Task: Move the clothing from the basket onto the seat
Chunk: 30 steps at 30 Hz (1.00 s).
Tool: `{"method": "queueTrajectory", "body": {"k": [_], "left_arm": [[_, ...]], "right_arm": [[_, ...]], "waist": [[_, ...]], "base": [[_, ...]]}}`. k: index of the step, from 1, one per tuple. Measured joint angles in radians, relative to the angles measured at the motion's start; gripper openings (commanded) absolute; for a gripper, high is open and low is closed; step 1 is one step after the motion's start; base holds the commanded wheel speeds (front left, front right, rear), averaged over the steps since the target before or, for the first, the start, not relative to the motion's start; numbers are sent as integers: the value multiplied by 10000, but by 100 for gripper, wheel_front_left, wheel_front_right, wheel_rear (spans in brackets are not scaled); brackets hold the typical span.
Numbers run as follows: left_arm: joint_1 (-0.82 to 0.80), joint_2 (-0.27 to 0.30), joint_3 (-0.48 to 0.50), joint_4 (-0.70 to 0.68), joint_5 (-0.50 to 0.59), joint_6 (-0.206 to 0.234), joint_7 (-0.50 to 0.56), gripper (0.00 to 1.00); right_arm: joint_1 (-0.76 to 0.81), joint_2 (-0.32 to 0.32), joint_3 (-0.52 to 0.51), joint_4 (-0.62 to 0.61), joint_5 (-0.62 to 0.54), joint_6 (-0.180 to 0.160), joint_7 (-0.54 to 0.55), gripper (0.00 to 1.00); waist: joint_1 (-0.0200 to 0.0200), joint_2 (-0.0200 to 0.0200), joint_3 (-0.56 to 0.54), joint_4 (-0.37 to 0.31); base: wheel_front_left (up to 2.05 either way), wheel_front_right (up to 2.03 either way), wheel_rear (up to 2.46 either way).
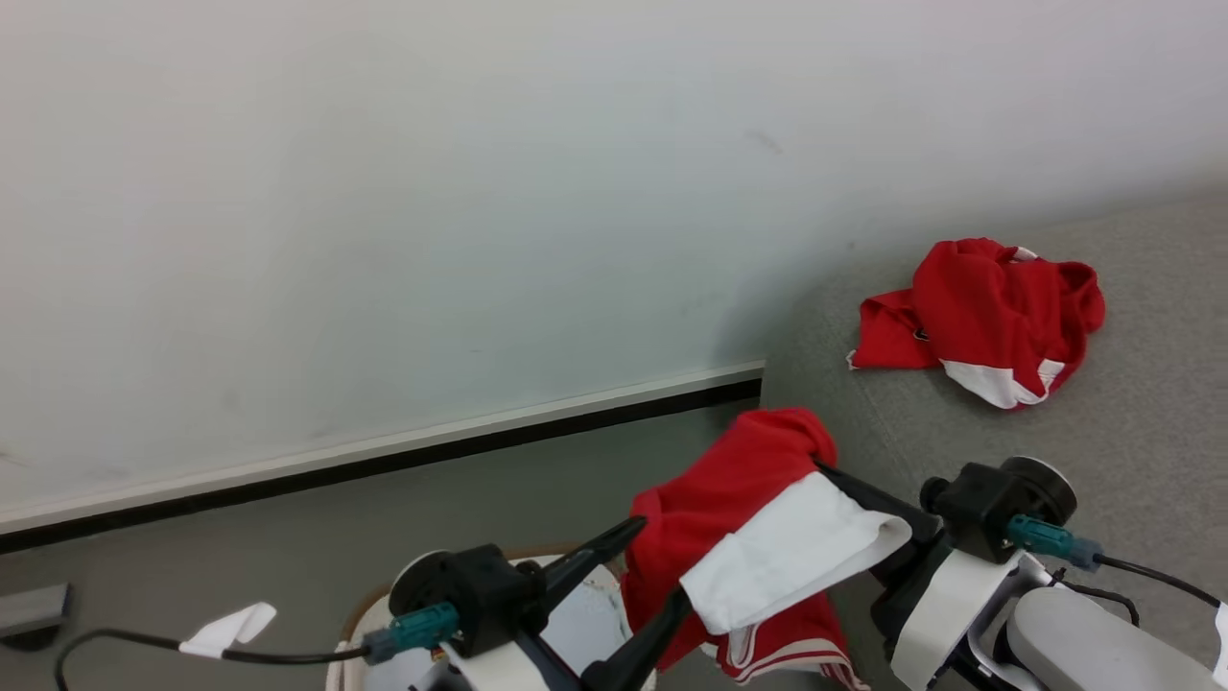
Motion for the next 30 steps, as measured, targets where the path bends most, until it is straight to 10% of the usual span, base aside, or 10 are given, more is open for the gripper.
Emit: {"method": "queueTrajectory", "body": {"k": [30], "left_arm": [[-872,174,8,-107,203,-81,180,100]], "right_arm": [[493,-173,-4243,353,-466,0,-249,0]], "waist": [[0,0,1551,-1795]], "base": [[0,0,0]]}}
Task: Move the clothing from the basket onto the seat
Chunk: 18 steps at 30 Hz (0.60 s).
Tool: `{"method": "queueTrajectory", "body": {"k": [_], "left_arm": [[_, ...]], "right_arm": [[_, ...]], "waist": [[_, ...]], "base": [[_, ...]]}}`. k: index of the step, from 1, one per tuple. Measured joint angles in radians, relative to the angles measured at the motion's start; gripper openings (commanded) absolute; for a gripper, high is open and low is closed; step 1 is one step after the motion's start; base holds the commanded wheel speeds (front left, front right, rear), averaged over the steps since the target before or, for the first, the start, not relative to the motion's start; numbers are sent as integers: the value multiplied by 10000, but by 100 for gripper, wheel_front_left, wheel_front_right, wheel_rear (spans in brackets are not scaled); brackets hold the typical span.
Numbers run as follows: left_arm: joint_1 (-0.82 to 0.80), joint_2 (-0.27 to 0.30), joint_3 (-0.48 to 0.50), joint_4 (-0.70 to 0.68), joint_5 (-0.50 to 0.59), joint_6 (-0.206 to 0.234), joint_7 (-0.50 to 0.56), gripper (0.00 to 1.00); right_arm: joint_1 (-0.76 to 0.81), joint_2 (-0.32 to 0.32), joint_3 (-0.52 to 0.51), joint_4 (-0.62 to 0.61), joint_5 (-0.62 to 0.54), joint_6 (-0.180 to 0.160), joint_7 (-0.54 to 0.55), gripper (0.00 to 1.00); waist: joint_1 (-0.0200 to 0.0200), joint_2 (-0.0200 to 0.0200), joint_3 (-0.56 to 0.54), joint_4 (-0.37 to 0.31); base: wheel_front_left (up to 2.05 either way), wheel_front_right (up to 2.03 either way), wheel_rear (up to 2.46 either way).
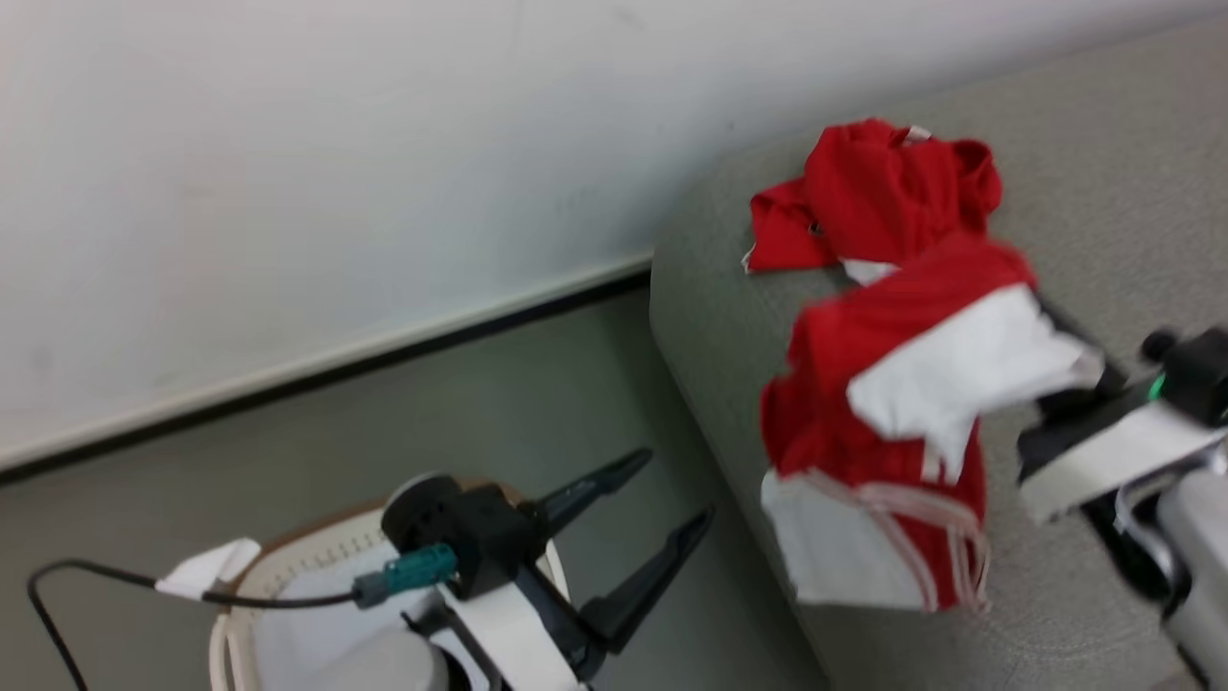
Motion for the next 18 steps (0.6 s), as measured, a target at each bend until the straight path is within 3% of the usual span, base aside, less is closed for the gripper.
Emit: {"method": "queueTrajectory", "body": {"k": [8,14,18], "left_arm": [[-1590,485,314,-646,529,-318,621,100],[-2420,763,652,-1026,702,-407,788,100],[-2785,746,823,-1170,819,-405,690,100]], "right_arm": [[-2572,650,-3528,614,-1177,0,92,0],[-5314,303,-6991,1501,-2249,0,566,0],[-6566,-128,-9049,2238,-3891,-2,934,0]], "waist": [[2,1,2178,349],[3,0,3990,769],[3,0,5070,1147]], "base": [[0,0,0],[0,0,0],[0,0,0]]}}
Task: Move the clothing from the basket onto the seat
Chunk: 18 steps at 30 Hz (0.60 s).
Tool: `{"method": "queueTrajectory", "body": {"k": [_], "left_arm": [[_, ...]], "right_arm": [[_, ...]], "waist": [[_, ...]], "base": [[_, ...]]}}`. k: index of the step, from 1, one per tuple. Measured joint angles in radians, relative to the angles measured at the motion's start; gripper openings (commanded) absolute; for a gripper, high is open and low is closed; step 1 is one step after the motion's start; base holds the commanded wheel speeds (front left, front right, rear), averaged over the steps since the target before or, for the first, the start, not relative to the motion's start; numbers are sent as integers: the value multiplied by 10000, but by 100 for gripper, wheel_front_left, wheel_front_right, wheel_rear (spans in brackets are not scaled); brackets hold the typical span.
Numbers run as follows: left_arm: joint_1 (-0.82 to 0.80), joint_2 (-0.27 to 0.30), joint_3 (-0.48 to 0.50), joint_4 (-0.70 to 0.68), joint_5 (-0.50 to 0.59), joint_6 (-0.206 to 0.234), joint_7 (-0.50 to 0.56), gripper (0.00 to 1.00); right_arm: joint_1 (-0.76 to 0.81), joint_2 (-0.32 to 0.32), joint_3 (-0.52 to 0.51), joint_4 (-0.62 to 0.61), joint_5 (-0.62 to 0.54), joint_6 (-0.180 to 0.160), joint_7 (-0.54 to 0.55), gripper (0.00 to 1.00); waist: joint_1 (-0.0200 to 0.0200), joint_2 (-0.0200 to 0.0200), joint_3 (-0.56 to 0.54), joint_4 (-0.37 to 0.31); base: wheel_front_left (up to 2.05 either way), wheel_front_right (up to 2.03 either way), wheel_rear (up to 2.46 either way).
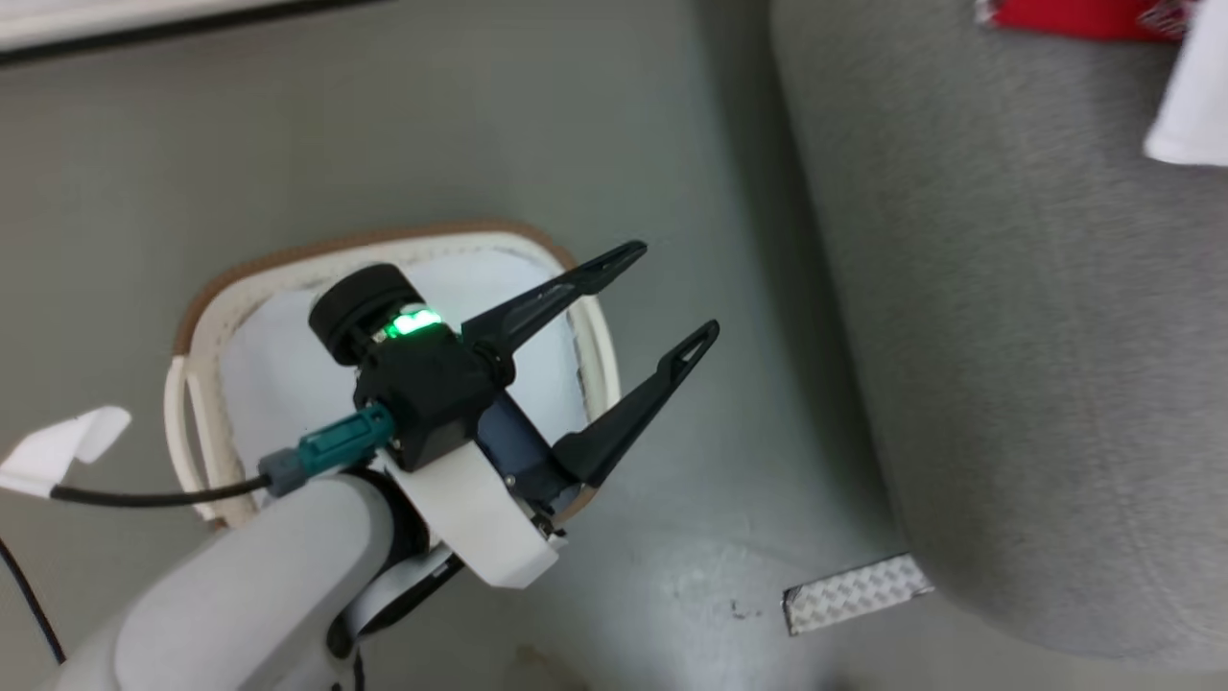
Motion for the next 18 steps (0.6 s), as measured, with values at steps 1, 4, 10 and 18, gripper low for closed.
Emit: {"method": "queueTrajectory", "body": {"k": [1,4,10,18], "left_arm": [[-62,-23,25,-13,17,0,-13,100],[-188,-150,84,-38,21,19,-176,100],[-254,-255,119,86,50,107,-341,100],[126,-88,330,393,-165,357,-629,100]], "right_arm": [[-157,6,-454,178,-412,0,82,0],[-273,190,-1611,704,-1799,2,123,0],[138,1630,-3737,1269,-4207,2,-257,0],[1004,3266,-4546,888,-6117,2,-527,100]], "waist": [[0,0,233,109],[0,0,833,470],[-1,0,1588,1192],[-3,-1,1345,1281]], "base": [[0,0,0],[0,0,0],[0,0,0],[0,0,0]]}}
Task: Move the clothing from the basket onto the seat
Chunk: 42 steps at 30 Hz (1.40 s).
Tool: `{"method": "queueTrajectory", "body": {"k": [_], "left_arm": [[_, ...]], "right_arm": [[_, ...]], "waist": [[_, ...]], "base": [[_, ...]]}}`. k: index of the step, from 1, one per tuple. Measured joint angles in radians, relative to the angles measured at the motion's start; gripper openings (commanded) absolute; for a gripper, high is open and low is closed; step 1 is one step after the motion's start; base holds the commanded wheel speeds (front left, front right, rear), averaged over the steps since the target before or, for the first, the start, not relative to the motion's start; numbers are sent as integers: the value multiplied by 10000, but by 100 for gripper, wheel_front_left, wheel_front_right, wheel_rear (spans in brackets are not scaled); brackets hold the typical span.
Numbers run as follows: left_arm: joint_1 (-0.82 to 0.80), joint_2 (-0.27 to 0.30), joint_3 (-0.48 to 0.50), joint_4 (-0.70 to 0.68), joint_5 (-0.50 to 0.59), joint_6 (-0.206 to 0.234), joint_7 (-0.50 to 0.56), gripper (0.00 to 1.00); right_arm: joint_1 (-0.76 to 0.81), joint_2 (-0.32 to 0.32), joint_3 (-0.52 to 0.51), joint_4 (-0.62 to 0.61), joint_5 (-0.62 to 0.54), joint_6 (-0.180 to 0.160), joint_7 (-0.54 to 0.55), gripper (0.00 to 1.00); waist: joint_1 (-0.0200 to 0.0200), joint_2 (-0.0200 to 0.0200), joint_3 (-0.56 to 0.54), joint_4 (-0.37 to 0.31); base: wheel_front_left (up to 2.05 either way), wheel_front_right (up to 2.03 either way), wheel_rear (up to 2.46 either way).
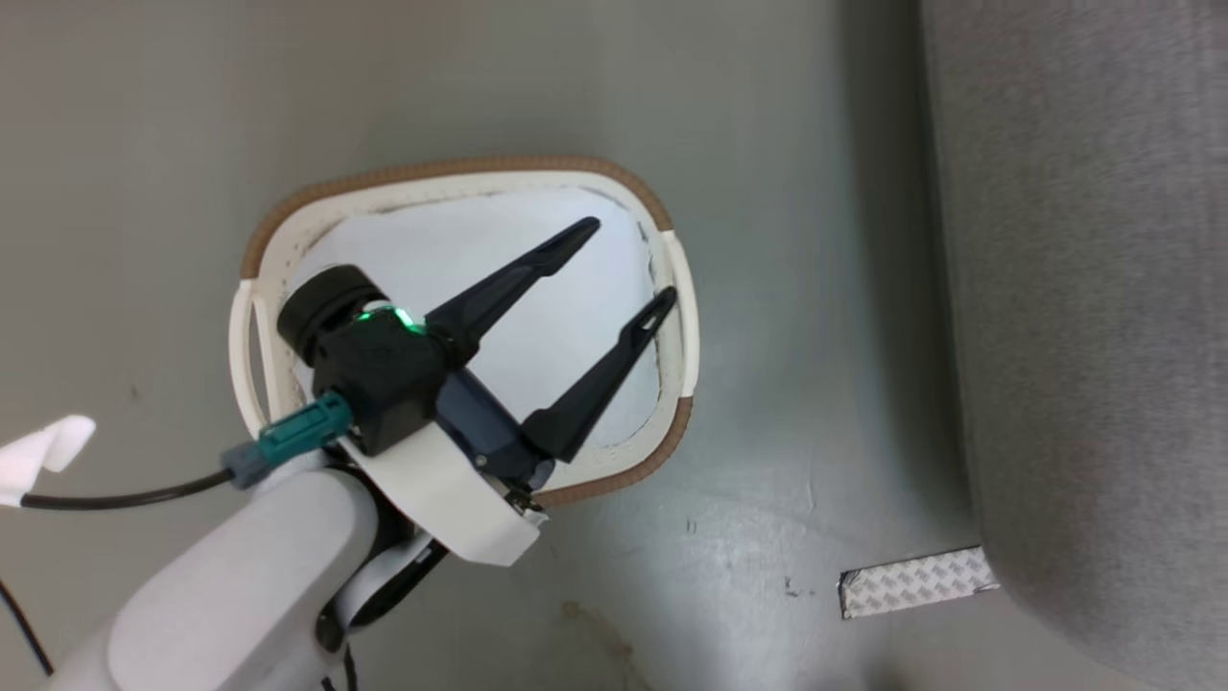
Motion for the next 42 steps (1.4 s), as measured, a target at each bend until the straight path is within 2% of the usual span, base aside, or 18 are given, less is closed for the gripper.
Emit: {"method": "queueTrajectory", "body": {"k": [4,7,11,14,20,24,31,36,42], "left_arm": [[339,0,121,274,-176,140,-290,100],[691,-44,307,715,-516,240,-652,100],[1311,-176,631,1534,-803,366,-1062,100],[1882,-313,995,2211,-945,504,-1289,100],[3349,-800,2422,2934,-970,757,-1371,100],[4498,-1206,3446,3118,-458,752,-1381,100],[6201,-1965,4986,3494,504,702,-1381,100],[6994,-2414,5695,3770,1068,568,-1381,100],[7528,-2775,6299,4033,1601,253,-1381,100]], "right_arm": [[499,441,502,-428,-238,0,-125,100],[1258,587,1315,-635,-272,0,-305,100],[2337,577,2598,-997,374,0,-516,100],[3289,336,3513,-1427,1174,0,-600,100],[5440,-40,4928,-3083,2704,0,-648,100],[7010,-115,5390,-3904,3294,0,-654,100],[9182,314,5877,-4646,3618,0,-656,100],[10314,617,6217,-4847,3776,0,-656,100],[11117,890,6537,-4805,3937,0,-656,100]], "waist": [[0,0,-501,-160],[-1,0,-995,-250],[-2,0,-1821,-311],[-3,0,-2542,-308],[-5,0,-4117,-210],[-6,0,-5125,-74],[-6,0,-6701,286],[-6,1,-7527,607],[-5,1,-7988,1018]], "base": [[0,0,0],[0,0,0],[0,0,0],[0,0,0],[0,0,0],[0,0,0],[0,0,0],[0,0,0],[0,0,0]]}}
